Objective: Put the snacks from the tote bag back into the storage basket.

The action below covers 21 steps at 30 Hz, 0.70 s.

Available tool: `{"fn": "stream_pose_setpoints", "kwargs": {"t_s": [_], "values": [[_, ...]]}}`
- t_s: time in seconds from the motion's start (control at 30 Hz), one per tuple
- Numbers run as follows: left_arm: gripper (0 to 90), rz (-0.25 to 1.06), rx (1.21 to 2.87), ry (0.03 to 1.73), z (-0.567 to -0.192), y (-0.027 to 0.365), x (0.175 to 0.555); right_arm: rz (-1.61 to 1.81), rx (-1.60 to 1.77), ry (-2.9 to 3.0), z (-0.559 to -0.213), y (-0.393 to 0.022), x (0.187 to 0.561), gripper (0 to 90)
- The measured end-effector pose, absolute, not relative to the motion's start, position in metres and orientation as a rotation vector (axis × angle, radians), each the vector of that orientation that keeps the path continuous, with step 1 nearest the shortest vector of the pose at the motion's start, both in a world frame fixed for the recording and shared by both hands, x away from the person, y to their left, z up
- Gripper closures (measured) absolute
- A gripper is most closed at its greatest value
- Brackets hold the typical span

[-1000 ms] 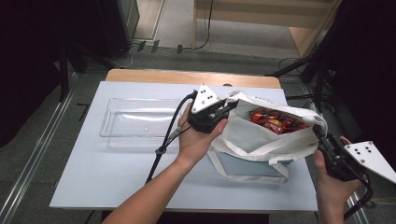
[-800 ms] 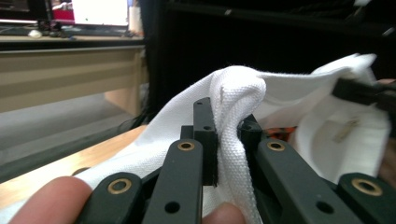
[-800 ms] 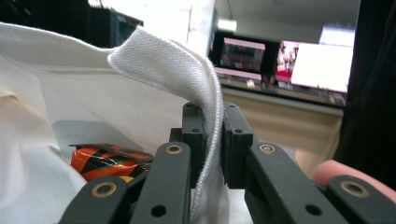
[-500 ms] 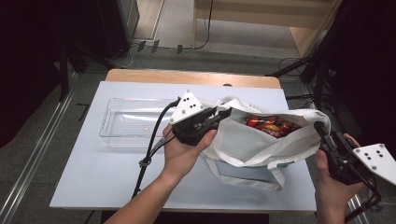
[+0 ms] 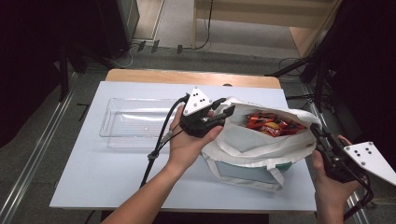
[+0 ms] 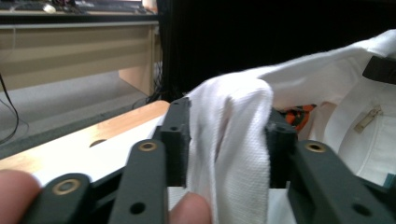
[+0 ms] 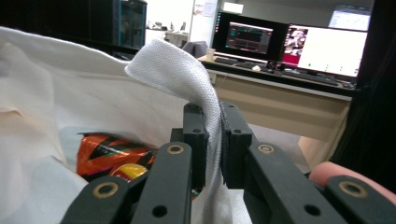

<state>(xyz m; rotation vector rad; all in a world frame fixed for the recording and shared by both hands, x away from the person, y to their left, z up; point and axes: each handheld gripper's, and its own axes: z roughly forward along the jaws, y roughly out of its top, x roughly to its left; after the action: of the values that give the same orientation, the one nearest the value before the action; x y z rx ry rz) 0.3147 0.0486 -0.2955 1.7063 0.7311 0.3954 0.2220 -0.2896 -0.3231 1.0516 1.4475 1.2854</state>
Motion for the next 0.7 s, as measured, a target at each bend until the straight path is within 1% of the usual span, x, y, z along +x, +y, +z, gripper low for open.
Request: {"fn": "stream_pose_setpoints", "kwargs": {"t_s": [0.1,0.17,0.2,0.3,0.4,0.47,0.53,0.57,0.63,0.7], "values": [[68.5,0.427,1.730,0.704,-0.290,0.045,0.316,1.313,1.061,1.425,-0.324,-0.293,0.219,84.9],[70.4,0.547,1.755,0.673,-0.291,0.038,0.316,1.318,1.055,1.411,-0.324,-0.294,0.217,84.9],[71.8,0.565,1.759,0.661,-0.294,0.034,0.319,1.323,1.052,1.409,-0.324,-0.295,0.217,85.0],[72.1,0.456,1.755,0.708,-0.309,0.027,0.338,1.354,1.075,1.402,-0.325,-0.298,0.217,85.0],[73.4,0.377,1.776,0.759,-0.329,0.019,0.355,1.403,1.109,1.402,-0.330,-0.302,0.218,85.1],[74.9,0.361,1.809,0.783,-0.341,0.012,0.362,1.392,1.108,1.412,-0.334,-0.303,0.218,85.1],[75.1,0.355,1.805,0.808,-0.352,0.008,0.369,1.386,1.107,1.424,-0.337,-0.302,0.218,85.1],[74.6,0.339,1.795,0.824,-0.356,0.007,0.373,1.383,1.106,1.432,-0.338,-0.301,0.218,85.1],[72.5,0.350,1.768,0.873,-0.360,0.006,0.380,1.371,1.103,1.449,-0.339,-0.299,0.218,85.2],[69.6,0.313,1.748,0.906,-0.364,0.004,0.387,1.366,1.104,1.465,-0.340,-0.298,0.218,85.1]]}}
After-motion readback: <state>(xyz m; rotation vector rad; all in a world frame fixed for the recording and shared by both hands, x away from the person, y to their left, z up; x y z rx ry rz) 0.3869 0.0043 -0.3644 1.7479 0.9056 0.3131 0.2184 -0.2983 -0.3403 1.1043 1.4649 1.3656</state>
